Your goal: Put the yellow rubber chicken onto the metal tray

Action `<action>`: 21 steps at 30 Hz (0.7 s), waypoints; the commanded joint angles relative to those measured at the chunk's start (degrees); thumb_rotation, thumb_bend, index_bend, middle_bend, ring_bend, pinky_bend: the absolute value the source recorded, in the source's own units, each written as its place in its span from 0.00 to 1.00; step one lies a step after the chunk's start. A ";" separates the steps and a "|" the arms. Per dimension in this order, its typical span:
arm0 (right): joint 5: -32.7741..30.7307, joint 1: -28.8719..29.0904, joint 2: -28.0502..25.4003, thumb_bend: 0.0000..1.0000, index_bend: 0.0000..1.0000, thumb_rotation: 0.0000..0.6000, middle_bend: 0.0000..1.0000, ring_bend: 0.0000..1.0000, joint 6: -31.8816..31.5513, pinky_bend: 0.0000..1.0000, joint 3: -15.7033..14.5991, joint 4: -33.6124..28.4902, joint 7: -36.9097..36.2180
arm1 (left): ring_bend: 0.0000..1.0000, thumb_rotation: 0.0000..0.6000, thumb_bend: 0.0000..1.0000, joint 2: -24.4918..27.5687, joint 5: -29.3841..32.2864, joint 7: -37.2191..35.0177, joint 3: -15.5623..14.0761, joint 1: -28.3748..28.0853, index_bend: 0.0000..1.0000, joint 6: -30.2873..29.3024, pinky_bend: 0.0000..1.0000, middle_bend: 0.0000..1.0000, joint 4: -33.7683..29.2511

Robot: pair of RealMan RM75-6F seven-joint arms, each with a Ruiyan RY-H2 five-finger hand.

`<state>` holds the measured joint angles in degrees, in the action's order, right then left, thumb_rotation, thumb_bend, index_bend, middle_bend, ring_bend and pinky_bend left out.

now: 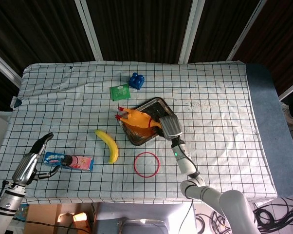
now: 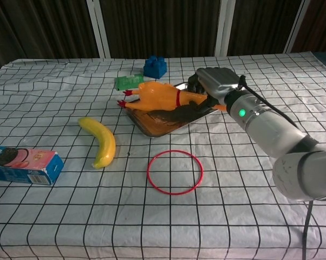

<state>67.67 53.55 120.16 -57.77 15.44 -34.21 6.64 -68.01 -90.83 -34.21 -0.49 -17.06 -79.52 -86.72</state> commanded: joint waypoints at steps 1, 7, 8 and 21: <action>-3.12 -0.16 -0.28 0.34 0.03 1.00 0.15 0.00 5.23 0.20 1.99 1.60 1.48 | 0.00 1.00 0.30 -0.02 -0.18 -0.83 -0.06 -0.34 0.00 0.76 0.00 0.00 0.14; -5.08 -0.22 -2.81 0.20 0.00 1.00 0.00 0.00 7.28 0.00 3.48 -0.37 7.57 | 0.00 1.00 0.30 0.05 -0.47 -2.09 0.06 -0.66 0.00 1.24 0.00 0.00 0.28; -5.26 -0.29 -3.09 0.18 0.00 1.00 0.00 0.00 7.06 0.00 3.72 -0.80 8.19 | 0.00 1.00 0.30 0.05 -0.46 -2.35 0.07 -0.70 0.00 1.34 0.00 0.00 0.31; -6.45 -4.72 -15.41 0.09 0.00 1.00 0.00 0.00 5.16 0.00 3.99 -18.48 15.53 | 0.00 1.00 0.29 1.51 -2.36 -2.48 -0.62 1.55 0.00 -2.81 0.00 0.00 0.05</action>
<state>61.38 50.91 109.51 -52.37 20.18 -46.44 19.77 -66.86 -92.77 -37.14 -0.91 -16.09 -81.58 -86.64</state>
